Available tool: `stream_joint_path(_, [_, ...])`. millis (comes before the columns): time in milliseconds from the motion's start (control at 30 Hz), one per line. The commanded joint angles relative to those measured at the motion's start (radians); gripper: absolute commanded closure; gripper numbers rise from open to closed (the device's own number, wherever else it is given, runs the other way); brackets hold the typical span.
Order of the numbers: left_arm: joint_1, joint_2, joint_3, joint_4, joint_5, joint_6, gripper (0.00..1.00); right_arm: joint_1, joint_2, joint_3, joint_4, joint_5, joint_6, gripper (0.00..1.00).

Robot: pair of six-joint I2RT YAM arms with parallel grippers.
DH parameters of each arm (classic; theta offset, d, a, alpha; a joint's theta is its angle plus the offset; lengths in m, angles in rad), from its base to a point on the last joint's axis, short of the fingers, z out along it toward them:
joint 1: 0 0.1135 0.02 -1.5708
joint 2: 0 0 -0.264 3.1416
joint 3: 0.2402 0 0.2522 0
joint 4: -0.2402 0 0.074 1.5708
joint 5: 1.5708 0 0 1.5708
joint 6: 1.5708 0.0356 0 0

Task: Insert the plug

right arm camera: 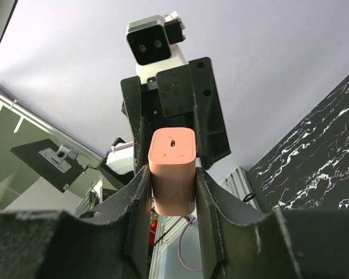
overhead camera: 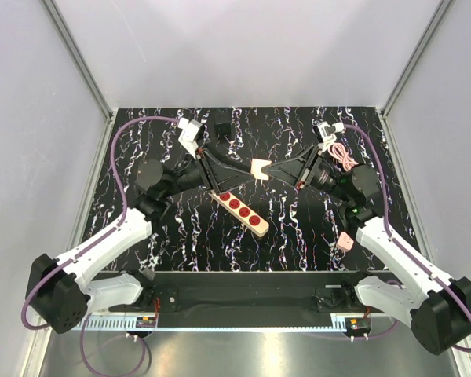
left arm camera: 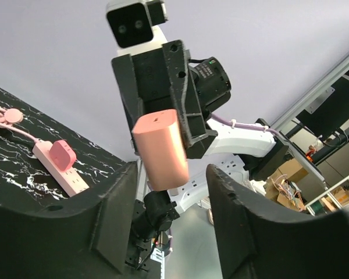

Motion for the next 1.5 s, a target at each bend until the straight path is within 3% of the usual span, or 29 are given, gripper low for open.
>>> stream_joint_path(0, [-0.01,0.016,0.032,0.079,0.032,0.006,0.49,0.009,0.0,-0.014,0.086,0.042,0.017,1.0])
stream_joint_path(100, [-0.017,0.025,0.024,0.093,0.032,-0.003,0.53,0.009,0.014,-0.014,0.096,0.042,0.013,1.0])
stream_joint_path(267, [-0.023,0.033,0.021,0.113,0.042,-0.02,0.87,0.011,0.032,-0.009,0.099,0.032,0.018,1.0])
stream_joint_path(333, [-0.022,0.031,0.023,0.096,0.053,-0.013,1.0,0.012,0.04,0.0,0.067,0.006,0.015,0.92])
stream_joint_path(367, [-0.022,0.027,0.032,0.079,0.058,-0.004,1.0,0.012,0.045,0.004,0.051,-0.013,0.0,0.88])
stream_joint_path(467, [-0.022,0.02,0.049,0.01,0.105,0.034,1.0,0.012,0.019,0.015,-0.024,-0.056,-0.034,0.56])
stream_joint_path(533, [-0.022,0.014,0.047,-0.027,0.136,0.054,1.0,0.011,-0.006,0.023,-0.142,-0.08,-0.083,0.4])
stream_joint_path(667, [-0.022,-0.004,0.046,-0.151,0.202,0.117,1.0,0.011,-0.053,0.119,-0.441,-0.14,-0.294,0.22])
stream_joint_path(833, [-0.022,-0.045,0.026,-0.312,0.281,0.226,1.0,0.011,-0.043,0.219,-0.719,-0.256,-0.444,0.23])
stream_joint_path(867, [-0.022,-0.052,0.023,-0.333,0.289,0.241,1.0,0.011,-0.037,0.228,-0.754,-0.279,-0.466,0.28])
stream_joint_path(967, [-0.022,-0.064,0.015,-0.372,0.314,0.273,1.0,0.011,0.009,0.253,-0.794,-0.364,-0.49,0.35])
stream_joint_path(1067, [-0.022,-0.059,0.024,-0.396,0.323,0.284,1.0,0.012,0.032,0.255,-0.82,-0.433,-0.52,0.35])
stream_joint_path(1200, [-0.022,-0.05,0.032,-0.427,0.328,0.303,1.0,0.012,0.043,0.27,-0.878,-0.448,-0.571,0.34])
stream_joint_path(1333, [-0.022,-0.026,0.038,-0.418,0.334,0.293,1.0,0.012,0.042,0.27,-0.907,-0.455,-0.605,0.48])
stream_joint_path(1467, [-0.022,0.0,0.052,-0.403,0.347,0.28,1.0,0.012,0.031,0.259,-0.915,-0.459,-0.622,0.48])
